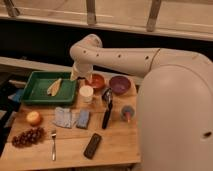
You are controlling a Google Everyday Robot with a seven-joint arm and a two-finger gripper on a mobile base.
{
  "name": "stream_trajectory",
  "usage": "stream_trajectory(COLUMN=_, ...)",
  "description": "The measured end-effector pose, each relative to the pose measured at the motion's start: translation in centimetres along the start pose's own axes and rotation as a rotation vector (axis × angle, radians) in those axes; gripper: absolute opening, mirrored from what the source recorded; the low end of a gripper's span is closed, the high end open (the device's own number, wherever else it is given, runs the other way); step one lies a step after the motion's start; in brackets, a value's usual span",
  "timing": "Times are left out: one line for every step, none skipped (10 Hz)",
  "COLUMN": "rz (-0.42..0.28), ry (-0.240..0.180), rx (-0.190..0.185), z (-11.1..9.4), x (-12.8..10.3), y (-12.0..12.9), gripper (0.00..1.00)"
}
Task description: Place banana in red bowl
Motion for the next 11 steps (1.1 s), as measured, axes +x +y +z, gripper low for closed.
stream_trajectory(rz=-0.013, ry=-0.014, rx=0.000, z=1.5, x=-1.0, y=0.9, gripper=0.65)
stream_trajectory(rz=-0.022, ry=-0.024, rx=-0.003, z=2.6, x=-1.7, y=1.9, gripper=0.65)
stream_trajectory(rz=-0.034, ry=-0.026, rx=-0.008, z=4.3, x=-2.3, y=3.1, gripper=0.65)
stream_trajectory(rz=-0.044, ry=-0.025, rx=-0.016, z=5.5, x=-2.8, y=3.9, gripper=0.65)
stream_trajectory(rz=-0.054, ry=-0.024, rx=-0.023, z=6.4, x=-3.2, y=4.5, gripper=0.65)
stream_trajectory(rz=-0.063, ry=-0.017, rx=-0.036, z=7.6, x=-3.5, y=5.3, gripper=0.65)
stream_trajectory(rz=-0.073, ry=-0.007, rx=-0.056, z=9.0, x=-3.4, y=7.0, gripper=0.65)
stream_trajectory(rz=-0.075, ry=-0.003, rx=-0.064, z=9.8, x=-3.4, y=8.1, gripper=0.65)
stream_trajectory(rz=-0.069, ry=-0.002, rx=-0.067, z=9.8, x=-3.4, y=8.3, gripper=0.65)
stream_trajectory(rz=-0.065, ry=-0.005, rx=-0.061, z=9.9, x=-3.5, y=7.8, gripper=0.65)
stream_trajectory(rz=-0.068, ry=-0.004, rx=-0.063, z=9.9, x=-3.4, y=8.1, gripper=0.65)
